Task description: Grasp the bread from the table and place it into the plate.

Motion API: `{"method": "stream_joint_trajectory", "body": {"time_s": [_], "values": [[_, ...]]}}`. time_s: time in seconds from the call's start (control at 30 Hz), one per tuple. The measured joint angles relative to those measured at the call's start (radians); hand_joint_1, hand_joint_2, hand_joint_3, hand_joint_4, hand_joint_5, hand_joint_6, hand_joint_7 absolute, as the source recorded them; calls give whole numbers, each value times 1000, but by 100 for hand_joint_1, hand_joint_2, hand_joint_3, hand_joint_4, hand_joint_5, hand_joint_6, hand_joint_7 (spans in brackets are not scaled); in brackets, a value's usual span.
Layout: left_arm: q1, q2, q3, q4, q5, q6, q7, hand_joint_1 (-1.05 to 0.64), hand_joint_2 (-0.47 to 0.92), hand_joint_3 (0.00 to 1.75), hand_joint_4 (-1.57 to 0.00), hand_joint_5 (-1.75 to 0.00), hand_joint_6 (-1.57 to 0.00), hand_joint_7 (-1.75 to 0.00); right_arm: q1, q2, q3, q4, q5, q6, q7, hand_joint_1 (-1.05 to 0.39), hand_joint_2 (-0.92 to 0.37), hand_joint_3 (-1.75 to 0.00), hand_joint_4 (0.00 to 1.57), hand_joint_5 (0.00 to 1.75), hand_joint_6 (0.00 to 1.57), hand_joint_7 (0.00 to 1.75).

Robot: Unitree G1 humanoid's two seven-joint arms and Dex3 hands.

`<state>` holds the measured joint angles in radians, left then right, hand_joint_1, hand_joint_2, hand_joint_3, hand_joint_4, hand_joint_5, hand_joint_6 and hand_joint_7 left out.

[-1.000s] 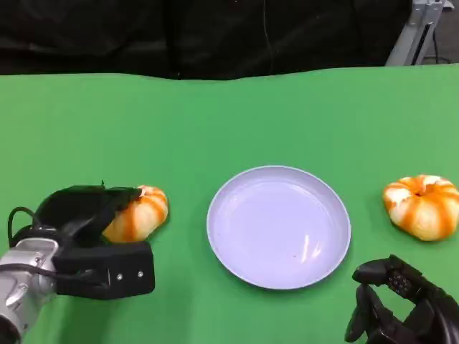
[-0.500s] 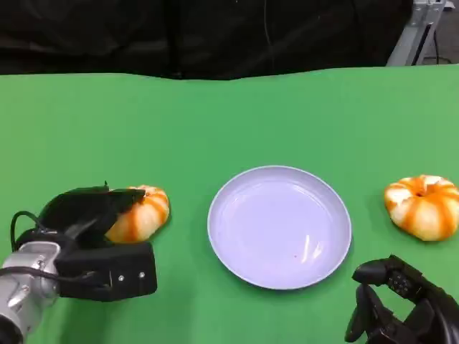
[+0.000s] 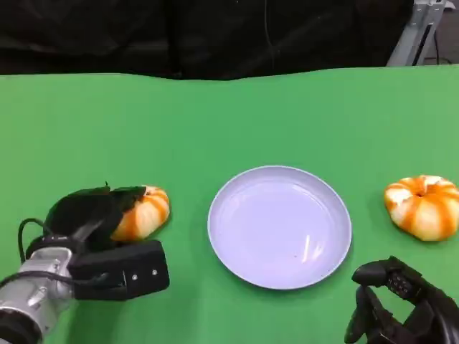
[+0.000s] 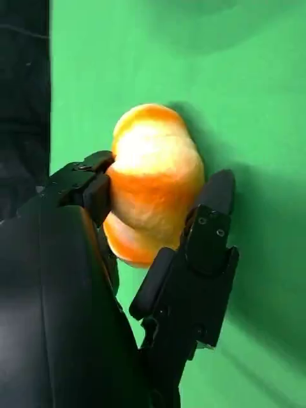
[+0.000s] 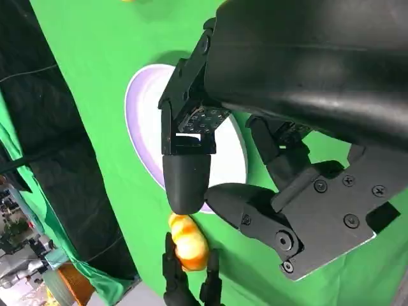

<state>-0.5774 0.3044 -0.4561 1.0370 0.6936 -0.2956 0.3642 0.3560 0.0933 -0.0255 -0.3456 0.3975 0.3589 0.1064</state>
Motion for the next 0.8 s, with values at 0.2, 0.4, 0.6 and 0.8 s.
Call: {"method": "stream_joint_trajectory", "body": {"time_s": [0.2, 0.4, 0.6, 0.8], "values": [[21, -7, 28, 23, -43, -83, 106, -9, 91, 48, -84, -150, -130, -19, 2, 0, 0, 0, 0, 0, 1, -18, -51, -110, 84, 175, 84, 138], [47, 14, 52, -27, -77, -151, 113, -9, 72, 86, -70, -174, -69, -156, 1, 0, 0, -1, 0, 0, 0, -17, -51, -111, 85, 175, 83, 139], [108, 23, 67, -186, -78, -165, 67, -7, 70, 81, -69, -175, -68, -153, -1, 0, -1, -2, 0, 1, 0, -17, -51, -112, 85, 175, 82, 141], [163, 34, 106, -426, -79, -158, 31, -6, 73, 77, -69, -175, -72, -146, -1, -3, -2, -2, -1, 1, 1, -17, -51, -112, 85, 175, 81, 142]]}}
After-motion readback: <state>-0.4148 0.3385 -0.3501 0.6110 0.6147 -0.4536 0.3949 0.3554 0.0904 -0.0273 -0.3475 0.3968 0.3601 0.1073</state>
